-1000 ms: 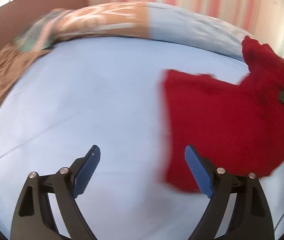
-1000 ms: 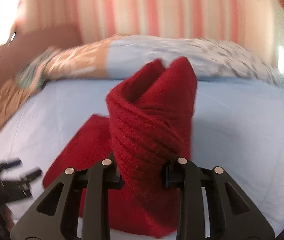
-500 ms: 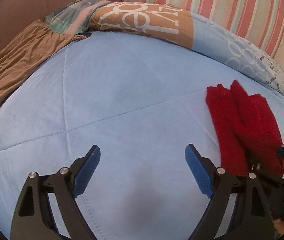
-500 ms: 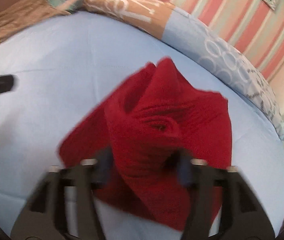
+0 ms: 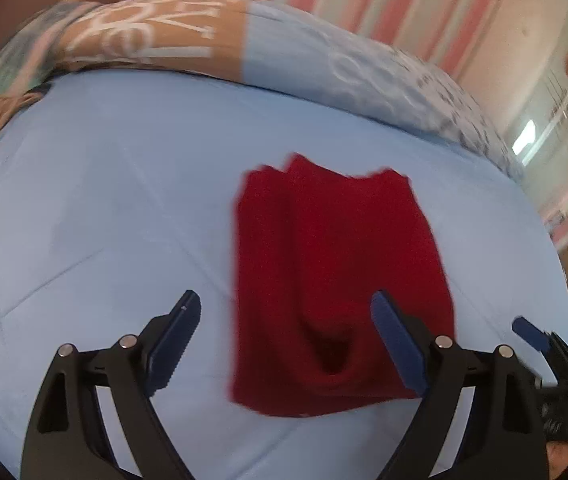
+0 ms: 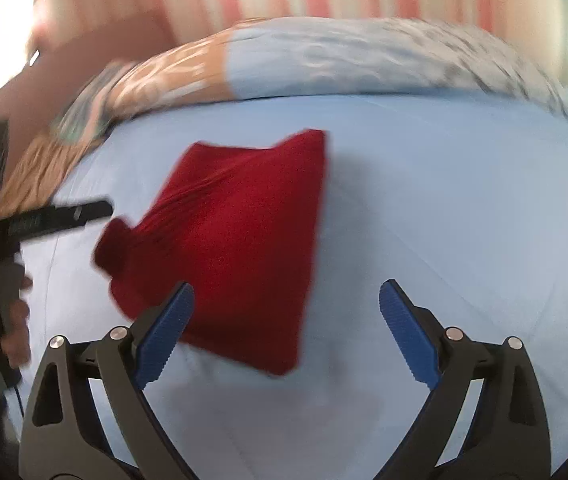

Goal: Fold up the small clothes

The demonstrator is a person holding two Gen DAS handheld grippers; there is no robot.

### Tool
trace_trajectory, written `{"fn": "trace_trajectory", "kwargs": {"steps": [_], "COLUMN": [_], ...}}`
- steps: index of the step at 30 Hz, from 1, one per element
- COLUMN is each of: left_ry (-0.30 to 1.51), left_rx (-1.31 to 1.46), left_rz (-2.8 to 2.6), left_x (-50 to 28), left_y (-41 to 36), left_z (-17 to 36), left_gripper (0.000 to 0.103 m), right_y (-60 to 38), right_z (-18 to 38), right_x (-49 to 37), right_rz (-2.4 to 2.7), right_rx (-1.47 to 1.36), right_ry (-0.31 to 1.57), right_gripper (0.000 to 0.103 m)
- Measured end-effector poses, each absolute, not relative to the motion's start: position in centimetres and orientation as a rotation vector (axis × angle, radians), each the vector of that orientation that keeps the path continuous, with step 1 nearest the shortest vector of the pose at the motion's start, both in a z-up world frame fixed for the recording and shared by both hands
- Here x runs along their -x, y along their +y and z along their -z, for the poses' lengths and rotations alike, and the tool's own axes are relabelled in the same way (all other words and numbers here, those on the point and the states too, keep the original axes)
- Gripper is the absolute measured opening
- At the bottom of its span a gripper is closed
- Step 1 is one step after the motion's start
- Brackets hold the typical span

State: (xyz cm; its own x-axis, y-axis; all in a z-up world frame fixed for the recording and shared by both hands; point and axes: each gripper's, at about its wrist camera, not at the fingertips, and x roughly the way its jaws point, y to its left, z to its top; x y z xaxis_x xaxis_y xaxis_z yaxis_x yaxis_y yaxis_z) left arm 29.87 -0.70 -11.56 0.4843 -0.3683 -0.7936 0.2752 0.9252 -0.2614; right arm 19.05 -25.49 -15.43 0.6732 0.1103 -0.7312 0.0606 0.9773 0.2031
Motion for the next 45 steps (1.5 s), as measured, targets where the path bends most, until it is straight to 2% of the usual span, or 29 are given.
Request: {"fn": "trace_trajectory", "kwargs": {"steps": [3,4,5,6,7,12,16,18,19,20,22,25,30,34,40,45], "left_ry": [1.061,1.093,1.116,1.143,1.165,1.121,1.127,1.111,1.087,1.057,0.995,1.009,1.159,1.190,1.238,1.267], "left_rx": [0.073,0.047,0.028,0.017,-0.001,0.029,0.071,0.110,0.114,0.114,0.170,0.253,0.318,0.306,0.612,0.713], "left_rz": [0.444,0.439,0.434,0.437,0.419,0.401,0.423,0.462,0.444,0.427,0.432,0.432,0.509,0.502,0.641,0.803], "left_x": [-29.8,-29.7,-29.5,-29.1,-28.7,-25.9,-25.4,-25.3,-25.2,-25.2,-25.7,-28.7,-34.7,-36.8,-37.3,-37.7], "left_y": [-2.6,-3.0,-3.1,-3.2,-2.8,0.6,1.9,2.5,3.0,3.6,5.0,5.7,3.2,2.9,5.7,4.7], "left_z": [12.9,13.8,14.5,15.4,16.5,18.2,19.3,18.4,17.4,16.5,14.4,13.3,16.1,18.2,22.2,22.1], "left_gripper": [0.087,0.078,0.051,0.036,0.027,0.024,0.028,0.043,0.071,0.084,0.087,0.100,0.100,0.101,0.102,0.101], "right_y": [-26.3,-26.3,-26.4,-26.5,-26.6,-25.9,-24.8,-24.7,-24.9,-25.1,-25.6,-26.4,-27.4,-27.8,-28.2,-29.0], "right_z": [15.6,15.6,15.6,15.7,15.7,15.8,17.5,17.9,17.9,17.7,17.2,17.3,19.1,20.0,20.9,21.7], "right_x": [-18.6,-18.5,-18.4,-18.5,-18.4,-18.1,-19.1,-19.4,-19.5,-19.6,-20.2,-21.6,-23.0,-22.7,-22.8,-22.6], "right_rz": [-0.004,0.001,0.002,-0.001,-0.006,-0.038,-0.060,-0.070,-0.081,-0.092,-0.110,-0.118,-0.126,-0.121,-0.137,-0.207], "right_rx": [-0.237,-0.238,-0.243,-0.253,-0.267,-0.275,-0.259,-0.275,-0.288,-0.299,-0.317,-0.350,-0.449,-0.476,-0.508,-0.628], "right_ry": [0.818,0.811,0.805,0.800,0.791,0.767,0.820,0.832,0.825,0.815,0.801,0.816,0.860,0.872,0.890,0.878], "right_gripper": [0.094,0.094,0.094,0.093,0.093,0.093,0.093,0.093,0.094,0.094,0.097,0.099,0.099,0.099,0.099,0.099]}}
